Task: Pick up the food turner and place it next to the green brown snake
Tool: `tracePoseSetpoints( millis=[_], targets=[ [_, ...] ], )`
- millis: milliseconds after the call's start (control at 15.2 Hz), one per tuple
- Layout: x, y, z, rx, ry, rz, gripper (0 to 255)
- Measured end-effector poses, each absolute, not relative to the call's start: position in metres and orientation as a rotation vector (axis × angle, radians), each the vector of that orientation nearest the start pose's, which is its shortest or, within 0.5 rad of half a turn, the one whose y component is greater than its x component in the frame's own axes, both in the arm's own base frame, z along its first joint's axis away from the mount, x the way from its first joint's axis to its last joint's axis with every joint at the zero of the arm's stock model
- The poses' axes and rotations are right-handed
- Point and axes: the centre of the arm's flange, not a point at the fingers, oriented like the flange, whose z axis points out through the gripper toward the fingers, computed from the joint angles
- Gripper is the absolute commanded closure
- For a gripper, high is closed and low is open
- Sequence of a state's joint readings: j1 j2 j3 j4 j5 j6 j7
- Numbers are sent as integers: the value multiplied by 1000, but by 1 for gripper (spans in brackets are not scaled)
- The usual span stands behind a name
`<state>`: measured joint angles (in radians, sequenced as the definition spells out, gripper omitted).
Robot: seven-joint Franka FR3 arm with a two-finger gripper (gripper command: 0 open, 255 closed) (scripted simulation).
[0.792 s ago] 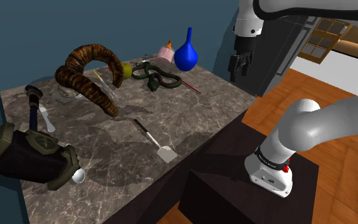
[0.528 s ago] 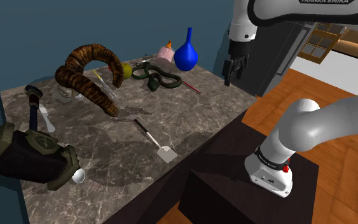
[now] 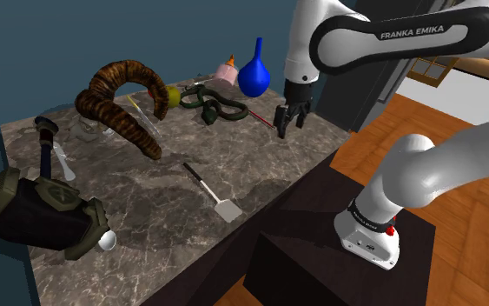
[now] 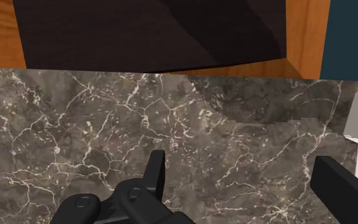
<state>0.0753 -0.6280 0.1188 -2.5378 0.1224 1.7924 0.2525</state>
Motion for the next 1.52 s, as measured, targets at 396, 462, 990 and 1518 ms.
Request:
tracePoseSetpoints(
  millis=[396,462,990,1518],
  targets=[
    [362,140,429,-3119,197,119,0],
    [367,150,422,-3121,198,106,0],
    [407,229,370,-3132,213,-2,0],
    [442,301,321,-3136,225,-97,0]
  ],
)
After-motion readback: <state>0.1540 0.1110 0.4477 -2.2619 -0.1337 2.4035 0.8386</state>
